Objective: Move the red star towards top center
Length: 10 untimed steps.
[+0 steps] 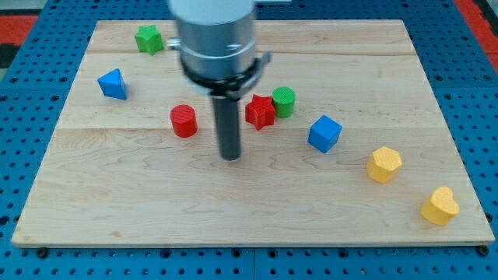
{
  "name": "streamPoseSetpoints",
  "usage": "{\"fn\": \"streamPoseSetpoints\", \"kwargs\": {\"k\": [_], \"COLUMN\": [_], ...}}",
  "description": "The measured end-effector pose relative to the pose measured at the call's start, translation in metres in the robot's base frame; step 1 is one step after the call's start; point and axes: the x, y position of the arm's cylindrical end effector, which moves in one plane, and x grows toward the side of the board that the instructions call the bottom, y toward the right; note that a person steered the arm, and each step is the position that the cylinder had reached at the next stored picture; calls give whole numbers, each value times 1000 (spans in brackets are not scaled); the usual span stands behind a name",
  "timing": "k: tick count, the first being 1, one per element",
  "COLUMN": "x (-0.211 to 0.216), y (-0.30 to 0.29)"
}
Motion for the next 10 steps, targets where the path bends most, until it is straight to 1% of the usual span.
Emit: {"fn": "streamPoseSetpoints", "kwargs": {"k": [1,2,3,4,5,6,7,9,10], "x": [-22,-23,-36,-64,-106,-110,-121,-131,-168], "y": [29,16,20,30,12,-21,-41,23,4]}}
